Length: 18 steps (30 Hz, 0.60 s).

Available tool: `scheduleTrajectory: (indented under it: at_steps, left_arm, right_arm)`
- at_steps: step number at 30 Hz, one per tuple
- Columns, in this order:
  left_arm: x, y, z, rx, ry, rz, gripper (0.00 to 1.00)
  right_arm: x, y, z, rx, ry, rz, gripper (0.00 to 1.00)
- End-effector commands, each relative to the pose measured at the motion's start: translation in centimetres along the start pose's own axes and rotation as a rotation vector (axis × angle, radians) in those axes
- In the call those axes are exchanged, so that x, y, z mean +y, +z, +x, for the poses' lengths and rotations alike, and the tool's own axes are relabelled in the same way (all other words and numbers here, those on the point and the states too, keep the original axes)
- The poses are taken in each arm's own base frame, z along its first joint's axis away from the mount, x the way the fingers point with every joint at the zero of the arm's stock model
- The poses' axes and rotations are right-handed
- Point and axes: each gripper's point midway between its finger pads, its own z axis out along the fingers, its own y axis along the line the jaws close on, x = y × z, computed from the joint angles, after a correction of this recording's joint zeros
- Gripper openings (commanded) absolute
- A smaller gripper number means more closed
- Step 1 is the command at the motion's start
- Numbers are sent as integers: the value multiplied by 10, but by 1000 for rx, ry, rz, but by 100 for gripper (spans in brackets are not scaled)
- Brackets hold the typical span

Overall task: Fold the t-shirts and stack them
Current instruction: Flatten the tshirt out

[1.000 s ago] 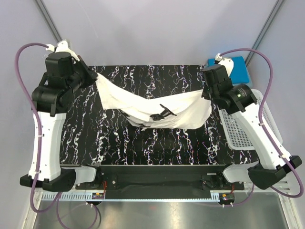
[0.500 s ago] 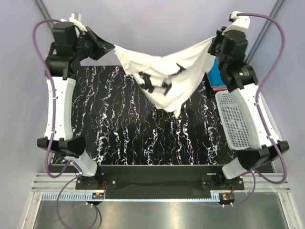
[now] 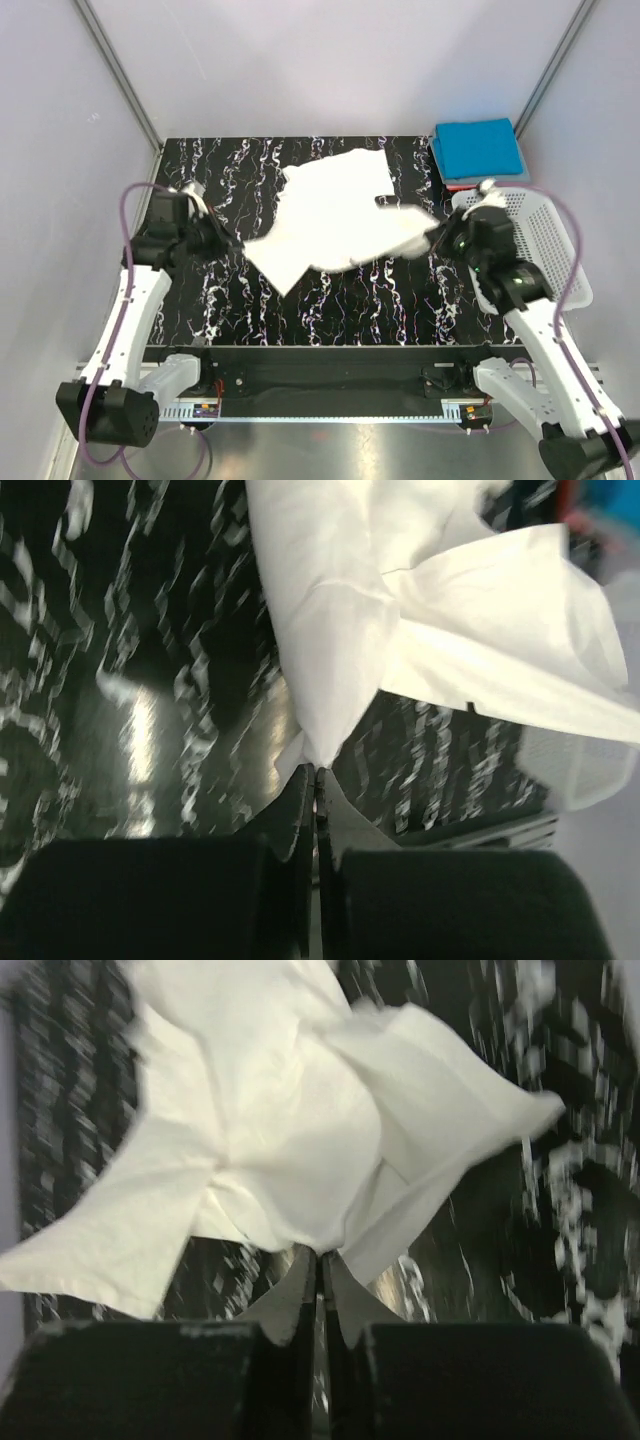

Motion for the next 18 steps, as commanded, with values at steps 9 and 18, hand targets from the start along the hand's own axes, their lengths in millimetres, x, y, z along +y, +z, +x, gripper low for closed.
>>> scheduleTrajectory:
  at_steps: [9, 18]
  left_arm:
    - [62, 23, 49, 52, 30, -124, 0]
    - [74, 29, 54, 48, 25, -152, 0]
  right_arm:
    - [-46, 9, 105, 433, 205, 269, 59]
    - [-27, 100, 85, 535, -17, 221, 64]
